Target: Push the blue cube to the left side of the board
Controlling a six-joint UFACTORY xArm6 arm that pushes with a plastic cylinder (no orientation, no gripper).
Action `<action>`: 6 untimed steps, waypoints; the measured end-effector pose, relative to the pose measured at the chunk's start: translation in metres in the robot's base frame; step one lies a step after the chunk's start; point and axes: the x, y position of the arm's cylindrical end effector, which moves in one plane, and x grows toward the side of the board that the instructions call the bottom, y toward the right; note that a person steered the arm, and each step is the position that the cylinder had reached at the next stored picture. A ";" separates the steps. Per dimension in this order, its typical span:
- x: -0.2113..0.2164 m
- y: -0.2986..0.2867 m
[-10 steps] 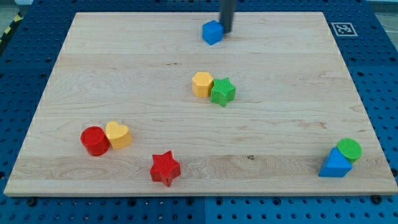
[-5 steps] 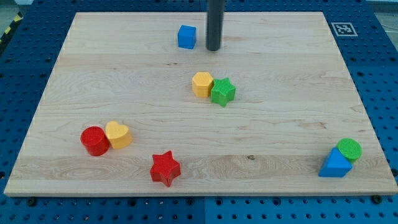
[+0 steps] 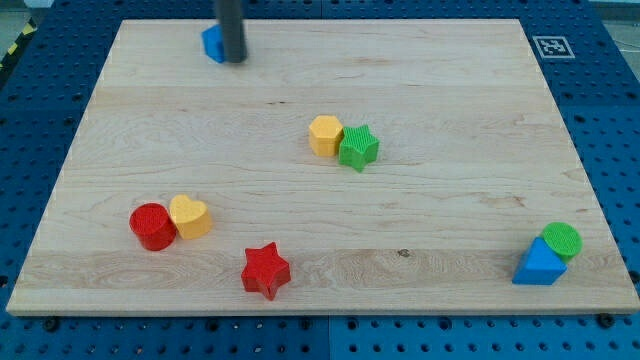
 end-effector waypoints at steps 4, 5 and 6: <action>-0.027 0.037; -0.027 -0.013; -0.027 -0.049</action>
